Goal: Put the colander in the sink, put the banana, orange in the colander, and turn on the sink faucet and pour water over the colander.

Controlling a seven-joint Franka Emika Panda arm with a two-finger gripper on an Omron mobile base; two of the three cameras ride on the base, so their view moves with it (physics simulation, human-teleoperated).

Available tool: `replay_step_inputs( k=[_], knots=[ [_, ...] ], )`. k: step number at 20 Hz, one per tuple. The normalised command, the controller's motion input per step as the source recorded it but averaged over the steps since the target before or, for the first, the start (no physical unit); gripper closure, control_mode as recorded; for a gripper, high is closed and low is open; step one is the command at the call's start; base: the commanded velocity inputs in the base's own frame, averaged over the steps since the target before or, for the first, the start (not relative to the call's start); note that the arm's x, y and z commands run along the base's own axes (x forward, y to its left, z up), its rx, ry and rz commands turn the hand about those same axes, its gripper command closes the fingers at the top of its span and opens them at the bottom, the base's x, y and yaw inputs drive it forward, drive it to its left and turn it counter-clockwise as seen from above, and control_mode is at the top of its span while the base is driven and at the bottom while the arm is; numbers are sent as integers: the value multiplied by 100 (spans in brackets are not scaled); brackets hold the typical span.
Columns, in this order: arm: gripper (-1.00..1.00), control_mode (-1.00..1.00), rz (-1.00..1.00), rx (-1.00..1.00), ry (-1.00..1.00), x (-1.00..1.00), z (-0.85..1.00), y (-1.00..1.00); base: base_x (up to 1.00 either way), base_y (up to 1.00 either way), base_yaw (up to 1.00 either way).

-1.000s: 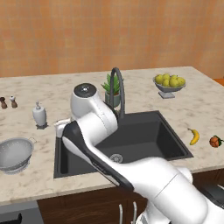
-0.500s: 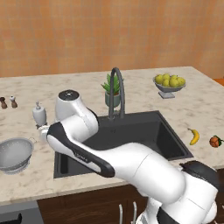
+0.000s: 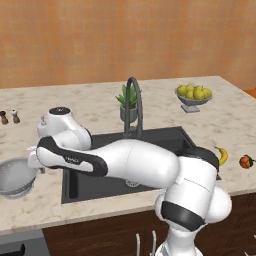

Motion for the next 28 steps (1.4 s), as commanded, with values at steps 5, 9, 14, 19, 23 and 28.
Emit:
replay_step_inputs(
  k=[5, 9, 14, 19, 23, 28],
  knots=[
    [-100, -100, -1, 0, 11, 25, -26, 51, 0, 0, 0],
    [-100, -100, -7, -5, 4, 31, -25, 41, 0, 0, 0],
    [-100, -100, -9, -9, 1, 34, -23, 35, 0, 0, 0],
    [-100, -100, -8, -8, 3, 41, -19, 38, 0, 0, 0],
    [-100, -100, -7, -6, 4, 37, -26, 37, 0, 0, 0],
    [-100, -100, -7, -5, 1, 31, -29, 36, 0, 0, 0]
  ],
)
